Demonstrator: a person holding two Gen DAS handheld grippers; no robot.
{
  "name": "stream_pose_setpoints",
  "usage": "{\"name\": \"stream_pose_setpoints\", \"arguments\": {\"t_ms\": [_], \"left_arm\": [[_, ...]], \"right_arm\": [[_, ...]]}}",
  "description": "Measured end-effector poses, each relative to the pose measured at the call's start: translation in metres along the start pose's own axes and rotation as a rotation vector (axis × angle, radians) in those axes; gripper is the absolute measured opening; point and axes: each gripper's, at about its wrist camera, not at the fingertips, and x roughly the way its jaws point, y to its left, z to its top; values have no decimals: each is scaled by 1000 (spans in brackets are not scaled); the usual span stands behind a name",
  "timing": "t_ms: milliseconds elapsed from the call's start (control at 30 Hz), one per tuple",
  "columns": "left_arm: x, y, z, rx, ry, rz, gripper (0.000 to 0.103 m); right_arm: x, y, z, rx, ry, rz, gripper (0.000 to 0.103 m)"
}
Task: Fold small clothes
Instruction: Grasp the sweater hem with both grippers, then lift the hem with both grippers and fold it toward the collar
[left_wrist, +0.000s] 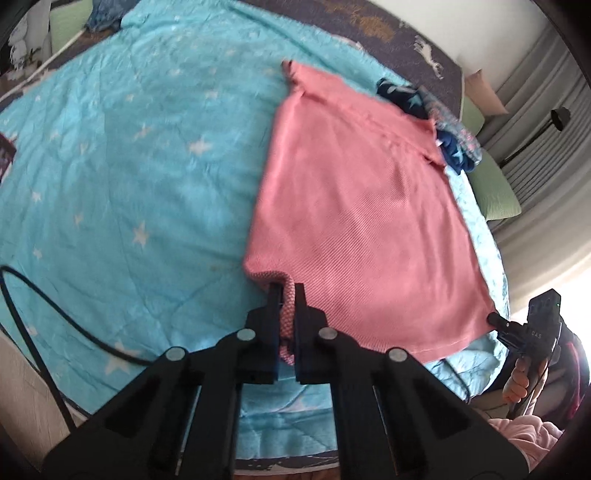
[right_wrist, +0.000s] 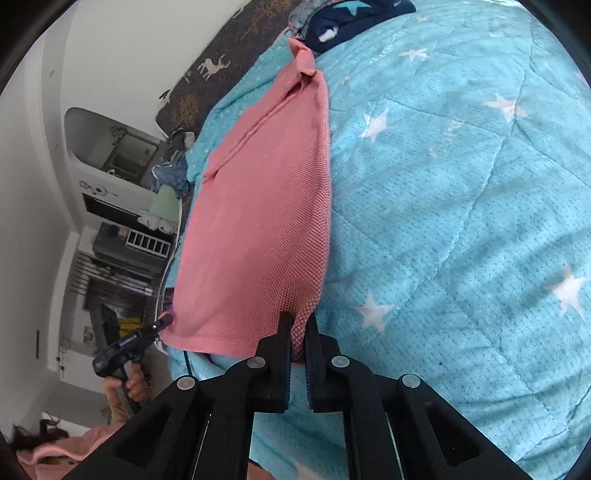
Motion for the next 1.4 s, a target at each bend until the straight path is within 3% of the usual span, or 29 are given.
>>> {"name": "stream_pose_setpoints", "arguments": {"t_ms": [167, 433, 800, 1033, 1400], "left_arm": [[-15, -1, 12, 1, -48, -16, 6], [-17, -9, 43, 1, -123, -64, 6], [-27, -47, 138, 78, -344, -192, 6], [0, -74, 203, 120, -360, -167, 6], [71, -64, 299, 37, -321, -88, 6]], "right_arm": [[-20, 7, 8, 1, -60, 88, 5], [-28, 37, 40, -74, -124, 152, 5], [-31, 87, 131, -191, -267, 149, 5], [-11, 101, 210, -198, -307, 112, 5], [40, 96, 317, -173, -332, 47, 5]]}}
